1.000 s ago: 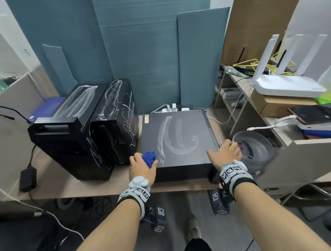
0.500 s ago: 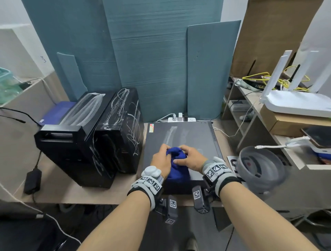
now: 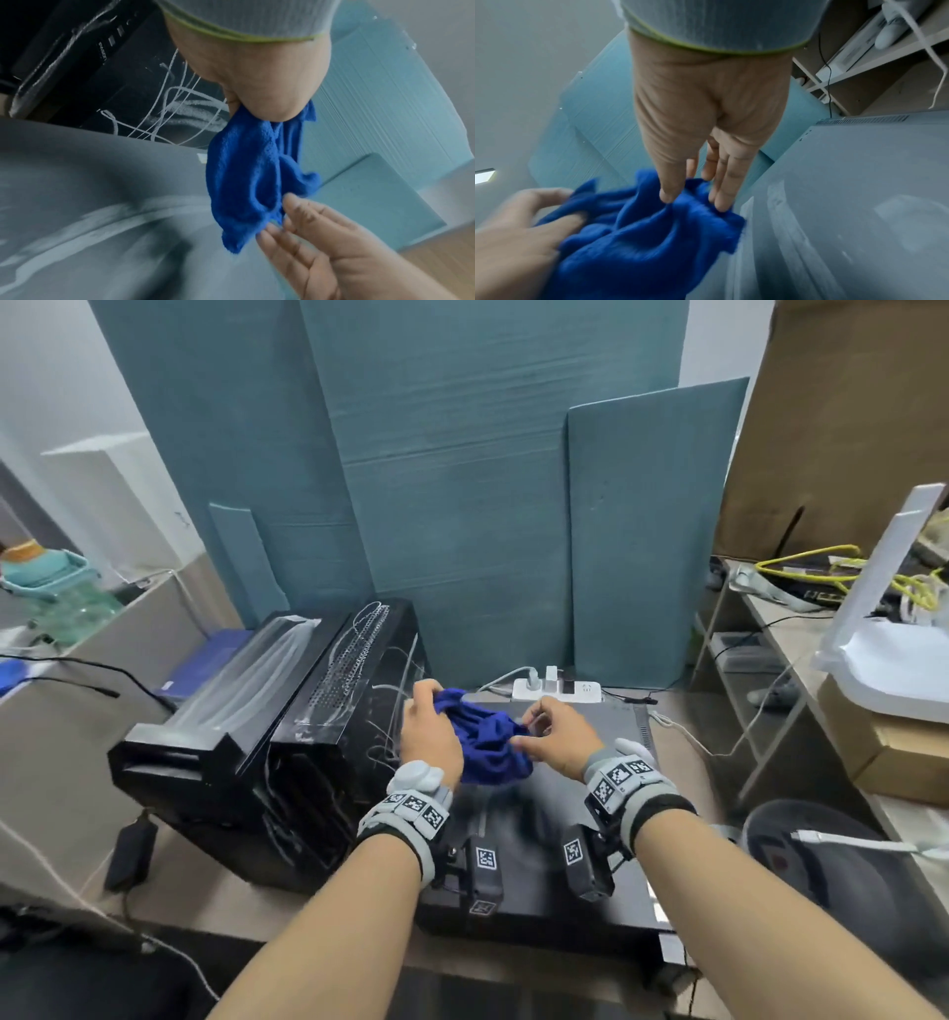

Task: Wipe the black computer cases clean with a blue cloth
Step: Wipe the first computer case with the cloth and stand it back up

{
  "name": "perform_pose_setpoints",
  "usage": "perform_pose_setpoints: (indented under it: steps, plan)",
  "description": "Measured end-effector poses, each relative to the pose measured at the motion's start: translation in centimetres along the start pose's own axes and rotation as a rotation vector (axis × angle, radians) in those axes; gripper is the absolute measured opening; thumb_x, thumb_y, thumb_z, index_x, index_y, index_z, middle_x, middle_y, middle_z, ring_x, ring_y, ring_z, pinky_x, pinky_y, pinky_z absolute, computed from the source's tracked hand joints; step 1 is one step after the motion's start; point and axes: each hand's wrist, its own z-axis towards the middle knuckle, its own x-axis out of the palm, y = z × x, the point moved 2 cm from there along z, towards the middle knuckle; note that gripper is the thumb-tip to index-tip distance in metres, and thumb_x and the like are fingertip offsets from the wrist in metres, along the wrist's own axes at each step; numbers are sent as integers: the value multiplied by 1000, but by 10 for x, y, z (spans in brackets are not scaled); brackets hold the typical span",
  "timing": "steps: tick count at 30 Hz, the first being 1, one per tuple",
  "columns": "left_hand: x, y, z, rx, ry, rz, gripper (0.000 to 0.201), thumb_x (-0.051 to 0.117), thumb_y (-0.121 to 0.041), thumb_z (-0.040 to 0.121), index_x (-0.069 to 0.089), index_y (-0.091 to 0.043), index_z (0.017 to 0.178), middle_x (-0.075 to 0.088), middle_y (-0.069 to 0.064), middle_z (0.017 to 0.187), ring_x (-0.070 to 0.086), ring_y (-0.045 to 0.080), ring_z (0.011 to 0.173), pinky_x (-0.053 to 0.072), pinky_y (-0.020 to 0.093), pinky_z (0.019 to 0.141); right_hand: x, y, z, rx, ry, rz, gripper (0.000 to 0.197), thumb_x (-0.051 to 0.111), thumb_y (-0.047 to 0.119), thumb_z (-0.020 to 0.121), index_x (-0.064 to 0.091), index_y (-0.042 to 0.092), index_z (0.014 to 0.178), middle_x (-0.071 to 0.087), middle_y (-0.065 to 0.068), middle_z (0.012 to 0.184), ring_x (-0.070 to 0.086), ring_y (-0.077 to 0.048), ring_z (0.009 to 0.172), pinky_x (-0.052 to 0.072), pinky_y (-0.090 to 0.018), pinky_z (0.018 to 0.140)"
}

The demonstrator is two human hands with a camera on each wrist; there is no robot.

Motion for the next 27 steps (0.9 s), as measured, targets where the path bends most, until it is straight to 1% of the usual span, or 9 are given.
perform_pose_setpoints:
  steps: [3,5,8,10,12,15,18,23,27]
  plan:
    - [0,8,14,-62,-66,-78,38,40,7,86,56,-23,104,52,8,103,53,25,83,31,25,71,-7,-18,18,37,10,-75,33,80,35,79,57,25,100,64,-4,101,64,-24,89,51,-31,83]
    - [8,20,13,-100,78,-59,30,46,0,88,59,-25,97,61,7,101,59,26,87,32,22,70,-13,-35,24,67,35,-219,34,76,27,86,57,21,114,57,-9,117,60,-22,102,43,-26,90]
    - [33,48,7,-166,417,104,5,63,-27,91,62,-33,91,66,2,109,63,21,94,38,21,79,-23,-57,36,126,82,-418,55,75,29,86,51,19,135,44,-12,136,56,-28,119,40,-31,105]
    - [45,67,5,-149,415,214,15,69,-46,84,62,-34,78,54,-5,116,60,17,94,39,22,86,-28,-69,47,168,85,-530,72,76,43,83,44,23,144,38,-11,145,49,-31,130,37,-39,113]
    - [54,82,2,-111,352,355,31,69,-60,76,59,-34,88,40,-8,120,56,22,94,42,29,90,-29,-80,49,188,102,-642,88,72,62,78,35,31,152,29,-9,156,33,-32,144,25,-47,121]
    - [70,93,1,-144,482,451,71,59,-75,71,39,-32,124,30,0,139,54,35,113,44,43,101,-21,-96,51,212,187,-737,108,63,78,76,10,38,161,-3,-2,170,-5,-25,157,-3,-57,122]
    - [89,93,1,-139,500,535,76,57,-56,93,27,-12,148,16,13,164,19,33,151,18,46,121,-13,-101,48,201,201,-793,112,52,84,77,-8,40,160,-22,1,168,-23,-23,154,-13,-61,120]
    - [116,90,22,-2,515,502,62,49,-18,100,18,-6,152,19,14,164,6,27,155,3,39,125,-6,-107,48,245,266,-831,109,42,85,80,-20,39,158,-34,1,163,-32,-24,150,-18,-61,117]
    - [118,82,47,31,611,403,71,52,-15,97,15,-11,158,10,5,168,1,25,155,3,35,126,-7,-106,49,257,274,-840,109,39,85,80,-22,39,157,-35,1,163,-33,-25,150,-18,-62,117]
